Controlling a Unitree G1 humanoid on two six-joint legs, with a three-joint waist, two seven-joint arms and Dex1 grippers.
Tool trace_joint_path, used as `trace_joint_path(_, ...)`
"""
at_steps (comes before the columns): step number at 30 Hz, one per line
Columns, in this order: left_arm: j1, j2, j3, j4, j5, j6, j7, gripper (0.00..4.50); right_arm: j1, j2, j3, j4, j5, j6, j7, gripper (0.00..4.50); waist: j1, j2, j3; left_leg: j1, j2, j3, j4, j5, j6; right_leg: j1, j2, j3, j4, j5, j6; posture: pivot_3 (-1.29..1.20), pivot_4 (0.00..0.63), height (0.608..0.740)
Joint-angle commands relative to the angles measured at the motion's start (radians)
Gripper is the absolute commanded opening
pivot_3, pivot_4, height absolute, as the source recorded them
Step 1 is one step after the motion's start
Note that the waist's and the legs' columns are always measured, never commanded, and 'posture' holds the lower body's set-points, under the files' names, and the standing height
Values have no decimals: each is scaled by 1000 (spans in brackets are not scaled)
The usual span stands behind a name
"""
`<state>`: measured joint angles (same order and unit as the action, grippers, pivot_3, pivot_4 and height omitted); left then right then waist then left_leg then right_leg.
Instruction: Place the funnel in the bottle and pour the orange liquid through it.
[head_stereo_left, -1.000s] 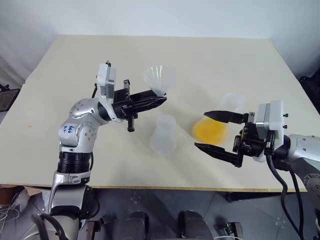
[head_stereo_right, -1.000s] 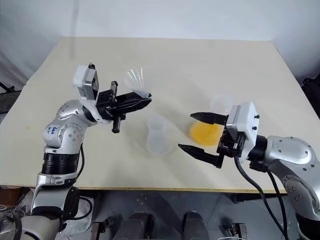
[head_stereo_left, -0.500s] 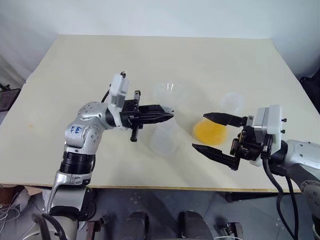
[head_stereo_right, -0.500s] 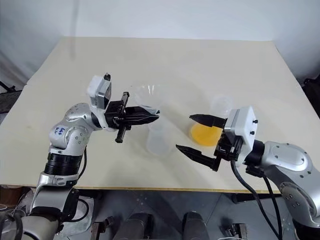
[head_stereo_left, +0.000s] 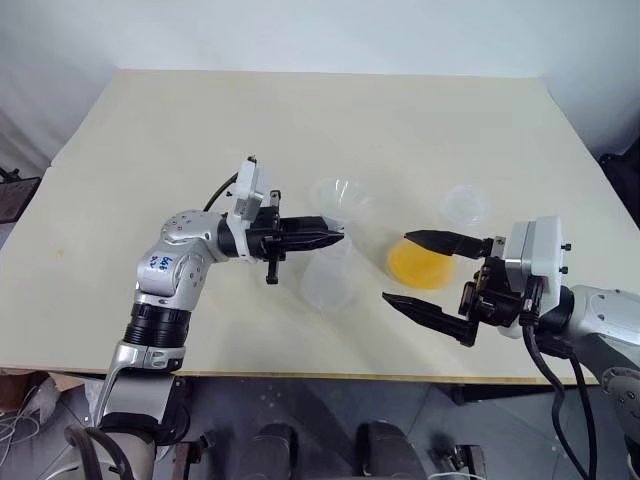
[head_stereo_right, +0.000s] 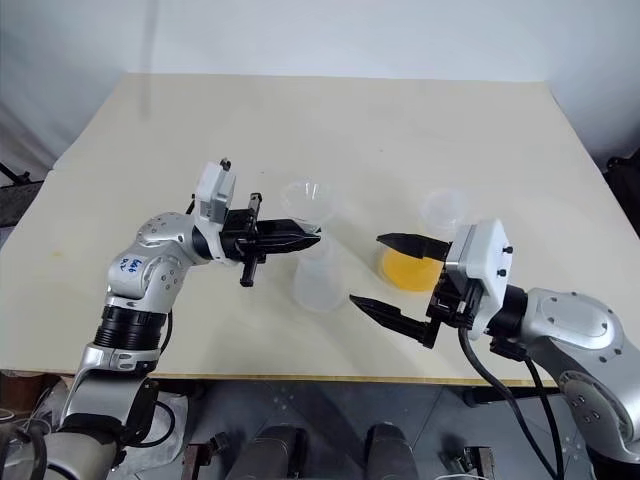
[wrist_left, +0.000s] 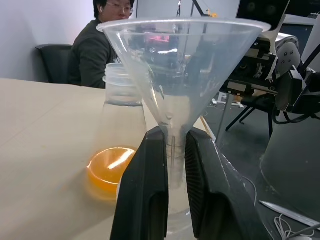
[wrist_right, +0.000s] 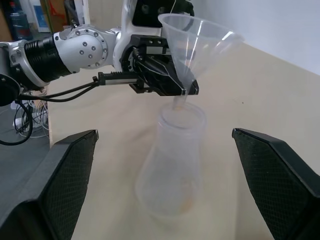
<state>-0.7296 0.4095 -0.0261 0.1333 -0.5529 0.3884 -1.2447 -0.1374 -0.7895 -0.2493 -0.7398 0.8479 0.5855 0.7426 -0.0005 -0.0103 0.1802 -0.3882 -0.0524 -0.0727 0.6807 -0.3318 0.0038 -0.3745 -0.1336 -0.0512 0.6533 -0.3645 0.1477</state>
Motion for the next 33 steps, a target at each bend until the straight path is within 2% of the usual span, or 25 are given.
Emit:
trace_joint_path(1, -8, 7, -9, -20, 6, -8, -9, 173, 7, -8, -41, -35, 15, -19, -9, 4500, 0, 0, 0, 0, 0, 0, 0, 0, 0, 0, 0, 0, 0, 0, 0, 0, 150, 740)
trace_joint_path(12, -21, -6, -19, 19, 38, -33, -4, 173, 11, -14, -48, -36, 14, -20, -10, 4500, 0, 0, 0, 0, 0, 0, 0, 0, 0, 0, 0, 0, 0, 0, 0, 0, 150, 740)
trace_joint_path(14, -23, -2, -22, 23, 42, -34, -6, 896, 12, -16, -50, -36, 14, -19, -9, 4500, 0, 0, 0, 0, 0, 0, 0, 0, 0, 0, 0, 0, 0, 0, 0, 0, 150, 740)
trace_joint_path(18, -17, 7, -24, 12, 38, -24, -12, 1972, 14, -20, -57, -37, 15, -17, -7, 4500, 0, 0, 0, 0, 0, 0, 0, 0, 0, 0, 0, 0, 0, 0, 0, 0, 150, 740)
trace_joint_path(26, -17, 22, -15, -25, 20, 7, -16, 4463, 9, -26, -64, -23, 10, -17, 5, 4500, 0, 0, 0, 0, 0, 0, 0, 0, 0, 1, 0, 0, 0, 0, 0, 0, 150, 740)
trace_joint_path(33, -6, 42, -7, -52, 9, 27, -25, 4488, 5, -29, -62, -16, 4, -20, 12, 4500, 0, 0, 0, 0, 0, 0, 0, 0, 0, 1, 0, 0, 0, 0, 0, 0, 150, 740)
